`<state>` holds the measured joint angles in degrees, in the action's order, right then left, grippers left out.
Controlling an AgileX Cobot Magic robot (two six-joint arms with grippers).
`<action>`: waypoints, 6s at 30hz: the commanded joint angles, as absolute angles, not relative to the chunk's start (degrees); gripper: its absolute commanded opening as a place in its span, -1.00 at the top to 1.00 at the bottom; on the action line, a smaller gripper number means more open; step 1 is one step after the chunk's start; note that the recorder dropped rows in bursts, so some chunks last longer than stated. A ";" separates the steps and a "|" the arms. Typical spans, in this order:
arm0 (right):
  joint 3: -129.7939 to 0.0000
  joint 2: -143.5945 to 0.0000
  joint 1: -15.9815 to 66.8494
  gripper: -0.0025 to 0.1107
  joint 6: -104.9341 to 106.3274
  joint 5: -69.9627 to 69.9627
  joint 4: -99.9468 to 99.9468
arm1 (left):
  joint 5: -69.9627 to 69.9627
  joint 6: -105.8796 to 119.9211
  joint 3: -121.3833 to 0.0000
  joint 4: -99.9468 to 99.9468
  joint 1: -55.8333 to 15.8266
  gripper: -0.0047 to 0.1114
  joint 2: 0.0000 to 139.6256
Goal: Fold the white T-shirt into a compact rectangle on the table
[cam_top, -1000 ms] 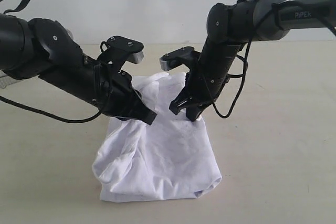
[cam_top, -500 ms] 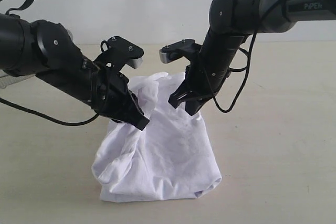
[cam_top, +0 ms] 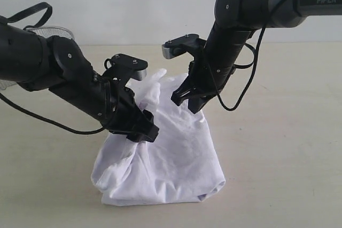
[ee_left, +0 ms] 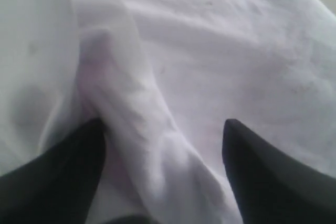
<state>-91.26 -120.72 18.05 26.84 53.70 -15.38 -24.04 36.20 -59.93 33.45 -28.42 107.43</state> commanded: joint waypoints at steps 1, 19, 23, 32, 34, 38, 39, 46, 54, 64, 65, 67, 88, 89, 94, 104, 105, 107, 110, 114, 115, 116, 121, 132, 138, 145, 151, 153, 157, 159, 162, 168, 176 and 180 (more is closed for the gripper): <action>-91.47 -119.90 17.74 0.96 27.07 53.84 -15.24 | -22.35 35.06 -60.22 34.04 -28.71 0.07 107.68; -91.37 -121.16 17.74 0.96 27.66 53.48 -16.10 | -22.68 26.33 -57.91 27.22 -27.06 0.84 105.07; -91.37 -121.24 17.74 0.96 28.11 49.88 -18.68 | -20.47 26.33 -57.17 27.21 -27.06 0.84 102.55; -91.37 -123.12 17.74 0.96 33.65 48.30 -25.98 | -20.12 26.47 -56.66 27.11 -26.60 0.84 100.46; -91.37 -124.75 17.74 0.96 33.08 48.38 -25.84 | -20.37 26.47 -56.41 27.11 -26.38 0.84 100.46; -91.37 -127.41 17.74 0.96 32.93 47.66 -25.47 | -21.38 26.47 -56.18 27.11 -26.38 0.84 100.46; -91.37 -127.72 17.74 0.96 32.93 47.80 -25.47 | -21.38 26.47 -56.05 27.11 -26.38 0.84 100.46; -91.28 -128.72 17.74 0.96 28.42 49.04 -21.25 | -18.97 25.26 -52.05 27.11 -26.26 0.84 100.46; -91.28 -128.72 17.74 0.96 22.20 49.90 -14.18 | -18.88 25.26 -51.96 27.11 -25.58 0.84 100.37; -91.28 -128.72 17.74 0.96 22.07 50.99 -14.06 | -19.85 25.26 -51.96 26.20 -20.22 0.84 100.37; -91.28 -128.72 17.74 0.96 21.96 51.12 -14.06 | -20.15 25.26 -51.96 26.04 -20.22 0.84 100.37; -91.28 -128.72 17.74 0.96 21.96 51.49 -14.06 | -20.75 25.26 -51.92 26.04 -20.22 0.84 100.37; -91.28 -128.72 17.74 0.96 22.07 52.88 -14.06 | -15.42 25.91 -52.57 21.53 -16.79 -0.02 100.37; -91.28 -128.72 17.74 0.96 22.07 52.88 -14.06 | -14.84 25.33 -52.97 21.53 -16.66 -0.13 100.37; -91.28 -128.72 17.74 0.96 22.17 53.34 -13.72 | -11.95 22.22 -55.41 21.53 -16.57 -0.16 100.37; -91.28 -128.72 17.74 0.96 22.17 53.46 -13.74 | -16.53 20.84 -56.29 21.80 -17.60 0.83 98.21; -91.28 -128.72 17.74 0.96 22.17 53.46 -13.74 | -16.50 21.02 -56.38 21.93 -18.10 0.82 97.88; -91.28 -128.72 17.74 0.96 22.17 53.46 -13.74 | -17.63 22.50 -56.82 21.93 -19.60 0.78 97.42; -91.28 -128.72 17.74 0.96 22.17 53.46 -13.74 | -17.57 24.48 -57.45 21.93 -21.45 0.61 97.66; -91.28 -128.72 17.74 0.96 22.20 53.55 -13.74 | -14.67 23.48 -58.23 22.03 -21.76 0.24 99.82; -91.28 -128.72 17.74 0.96 22.20 53.59 -13.74 | -13.81 22.19 -58.85 22.03 -21.76 0.16 100.87; -91.28 -128.72 17.74 0.96 22.20 53.59 -13.74 | -13.68 21.33 -59.46 22.03 -21.76 0.10 101.67; -91.28 -128.72 17.74 0.96 22.20 53.59 -13.74 | -15.05 20.19 -63.84 23.54 -21.76 0.06 106.40; -91.28 -128.72 17.74 0.96 22.20 54.54 -13.74 | -15.83 20.19 -69.06 23.15 -19.19 0.06 114.42; -91.28 -128.72 17.74 0.96 22.30 54.61 -13.74 | -14.85 20.49 -71.57 21.69 -16.30 0.18 115.52; -91.28 -128.72 17.74 0.96 22.08 55.55 -13.74 | -16.81 22.21 -72.32 21.44 -14.43 0.83 118.23; -91.28 -128.61 17.74 0.96 23.36 55.23 -13.02 | -16.56 22.94 -72.74 20.50 -13.13 0.84 117.72; -91.51 -128.09 17.74 0.96 23.46 55.10 -12.77 | -19.11 22.94 -73.05 18.40 -12.91 0.84 115.64; -91.51 -125.02 17.74 0.96 23.32 51.25 -12.33 | -28.45 23.19 -73.05 17.96 -13.46 0.84 109.32; -91.51 -123.16 17.66 0.96 23.04 48.17 -11.49 | -32.20 23.18 -71.64 20.40 -14.48 0.84 106.61; -91.61 -121.77 17.02 0.96 22.64 43.50 -8.90 | -33.00 26.13 -67.83 25.09 -16.89 0.84 104.46; -94.70 -123.38 11.85 0.96 24.12 42.61 -12.94 | -31.96 40.15 -58.50 44.55 -22.71 0.84 103.04; -106.38 -131.71 10.61 0.96 33.04 54.95 -28.08 | -30.22 46.22 -52.36 53.72 -29.91 0.84 103.04; -108.12 -134.62 11.06 0.96 33.65 55.49 -29.30 | -26.38 45.82 -46.44 52.96 -29.91 0.84 103.04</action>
